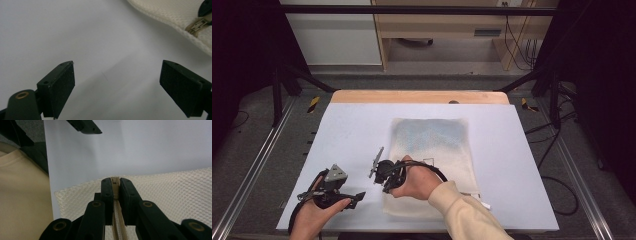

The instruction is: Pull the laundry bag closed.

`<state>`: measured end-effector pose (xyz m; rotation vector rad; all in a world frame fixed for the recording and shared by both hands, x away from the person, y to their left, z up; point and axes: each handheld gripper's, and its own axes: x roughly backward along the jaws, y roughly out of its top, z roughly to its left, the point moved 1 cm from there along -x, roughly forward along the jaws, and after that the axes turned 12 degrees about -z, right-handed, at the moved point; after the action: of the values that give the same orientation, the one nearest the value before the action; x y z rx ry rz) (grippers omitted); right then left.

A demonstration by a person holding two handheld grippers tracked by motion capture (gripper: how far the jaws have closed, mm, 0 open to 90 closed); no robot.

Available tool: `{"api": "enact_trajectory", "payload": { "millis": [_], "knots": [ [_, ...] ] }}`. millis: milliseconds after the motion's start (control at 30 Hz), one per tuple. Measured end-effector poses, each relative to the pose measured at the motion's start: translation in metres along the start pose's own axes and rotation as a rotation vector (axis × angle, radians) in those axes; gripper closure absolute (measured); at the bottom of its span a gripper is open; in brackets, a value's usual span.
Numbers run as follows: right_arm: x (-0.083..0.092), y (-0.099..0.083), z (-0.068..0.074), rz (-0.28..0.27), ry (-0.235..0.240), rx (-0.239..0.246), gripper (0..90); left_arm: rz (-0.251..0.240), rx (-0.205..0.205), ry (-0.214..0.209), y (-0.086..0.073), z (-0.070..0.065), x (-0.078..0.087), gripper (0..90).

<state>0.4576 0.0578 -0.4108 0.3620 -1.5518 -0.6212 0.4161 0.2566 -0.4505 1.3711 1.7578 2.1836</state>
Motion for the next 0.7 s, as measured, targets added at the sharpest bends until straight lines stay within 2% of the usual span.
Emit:
{"api": "enact_trajectory", "payload": {
  "millis": [100,200,333,500,700],
  "knots": [
    [0.000,0.000,-0.001,-0.001,-0.001,0.008,81.9,-0.011,-0.004,-0.009,0.003,-0.004,0.000,12.7],
    [-0.001,0.000,-0.001,0.003,-0.002,0.013,81.9,-0.019,0.014,-0.048,0.005,-0.010,-0.002,13.0],
    [-0.002,0.000,0.000,0.007,-0.007,0.018,81.9,-0.016,0.021,-0.059,0.007,-0.014,-0.006,12.5],
    [-0.004,0.000,0.000,0.003,-0.010,0.020,81.9,-0.019,0.038,-0.098,0.009,-0.022,-0.012,12.4],
    [-0.004,-0.001,0.000,0.000,-0.011,0.014,81.9,-0.003,0.036,-0.101,0.009,-0.024,-0.015,12.7]
  ]
}}
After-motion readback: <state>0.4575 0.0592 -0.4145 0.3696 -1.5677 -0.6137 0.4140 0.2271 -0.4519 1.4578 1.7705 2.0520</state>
